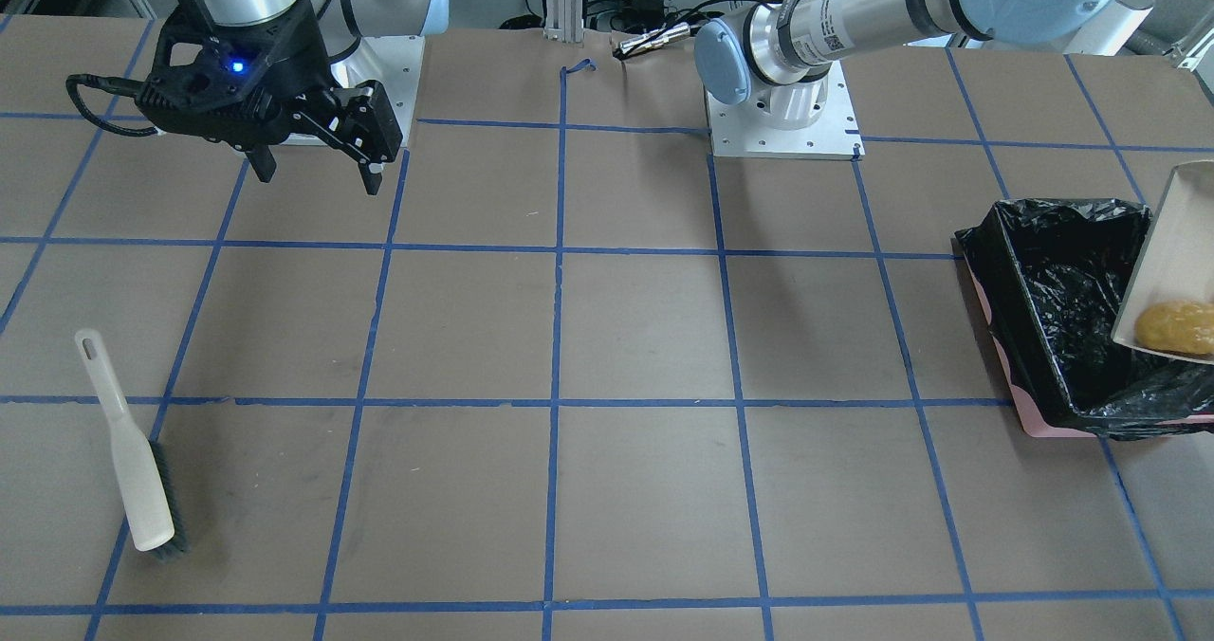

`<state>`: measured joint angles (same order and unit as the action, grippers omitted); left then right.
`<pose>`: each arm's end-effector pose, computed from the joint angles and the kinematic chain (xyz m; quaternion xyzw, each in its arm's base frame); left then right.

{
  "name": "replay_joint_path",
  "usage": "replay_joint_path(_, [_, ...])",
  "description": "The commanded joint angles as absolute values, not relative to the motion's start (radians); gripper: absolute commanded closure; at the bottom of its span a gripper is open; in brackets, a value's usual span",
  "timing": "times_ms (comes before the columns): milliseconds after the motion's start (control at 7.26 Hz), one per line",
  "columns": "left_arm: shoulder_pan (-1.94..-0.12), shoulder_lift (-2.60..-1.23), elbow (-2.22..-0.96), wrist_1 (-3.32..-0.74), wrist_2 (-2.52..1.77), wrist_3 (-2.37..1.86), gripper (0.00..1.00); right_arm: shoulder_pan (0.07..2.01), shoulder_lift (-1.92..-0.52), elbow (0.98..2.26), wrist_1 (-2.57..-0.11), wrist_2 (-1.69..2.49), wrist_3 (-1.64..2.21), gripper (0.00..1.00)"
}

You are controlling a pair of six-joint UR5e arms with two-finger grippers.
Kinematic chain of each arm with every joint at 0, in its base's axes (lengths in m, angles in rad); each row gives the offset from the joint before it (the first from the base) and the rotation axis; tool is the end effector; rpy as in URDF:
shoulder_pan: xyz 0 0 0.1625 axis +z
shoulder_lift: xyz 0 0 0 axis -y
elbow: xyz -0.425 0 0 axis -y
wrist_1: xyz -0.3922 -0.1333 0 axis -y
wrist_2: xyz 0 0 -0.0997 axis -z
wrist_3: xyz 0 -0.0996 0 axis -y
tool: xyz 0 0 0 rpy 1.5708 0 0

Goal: Sweep and dump trash into bin
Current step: 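Open the right gripper to release the brush and raise it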

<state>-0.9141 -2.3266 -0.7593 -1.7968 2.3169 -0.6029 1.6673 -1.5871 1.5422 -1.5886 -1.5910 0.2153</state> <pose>0.4174 -0.6491 0.4046 -0.5214 0.7681 0.0889 0.3609 0.1780 -0.4757 0.5119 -0.0596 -0.9977 0.0325 0.0051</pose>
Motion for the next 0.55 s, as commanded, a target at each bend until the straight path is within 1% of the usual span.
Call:
replay_joint_path(0, [-0.916, -2.313, -0.781, -1.793, 2.315, -0.621, 1.0, 1.667, -1.588, 1.543, -1.582, -1.592, 0.213, 0.0])
replay_joint_path(413, [-0.917, -2.287, -0.772, -1.79, 2.316, -0.557, 1.0, 1.667, -1.589, 1.543, -1.575, -1.592, 0.212, 0.0])
